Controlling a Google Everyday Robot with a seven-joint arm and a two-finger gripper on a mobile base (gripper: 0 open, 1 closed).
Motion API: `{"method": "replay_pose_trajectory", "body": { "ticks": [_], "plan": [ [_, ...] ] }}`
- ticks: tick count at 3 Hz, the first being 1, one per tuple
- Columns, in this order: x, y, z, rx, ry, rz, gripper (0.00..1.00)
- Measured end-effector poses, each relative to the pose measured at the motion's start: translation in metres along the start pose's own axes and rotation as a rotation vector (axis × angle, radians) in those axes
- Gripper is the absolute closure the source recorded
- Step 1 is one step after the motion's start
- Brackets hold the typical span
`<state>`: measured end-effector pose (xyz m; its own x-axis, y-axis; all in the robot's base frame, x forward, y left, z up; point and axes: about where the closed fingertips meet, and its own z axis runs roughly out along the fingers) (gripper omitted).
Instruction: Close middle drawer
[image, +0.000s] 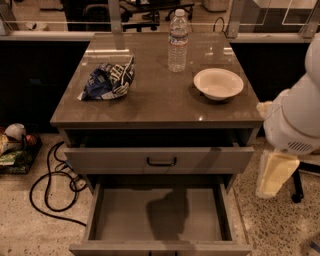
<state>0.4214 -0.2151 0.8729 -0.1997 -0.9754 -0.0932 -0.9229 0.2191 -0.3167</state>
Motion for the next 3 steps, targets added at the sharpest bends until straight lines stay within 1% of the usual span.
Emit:
{"method": "replay_pose_trajectory", "body": {
  "ticks": [1, 2, 3],
  "plan": [
    [0.007, 0.035, 0.054, -0.058, 0.002, -0.028, 0.00],
    [0.015, 0.067, 0.094, -0.125, -0.027, -0.018, 0.00],
    [0.019, 0.092, 0.116, -0.156, -0.082, 0.032, 0.00]
  ]
}}
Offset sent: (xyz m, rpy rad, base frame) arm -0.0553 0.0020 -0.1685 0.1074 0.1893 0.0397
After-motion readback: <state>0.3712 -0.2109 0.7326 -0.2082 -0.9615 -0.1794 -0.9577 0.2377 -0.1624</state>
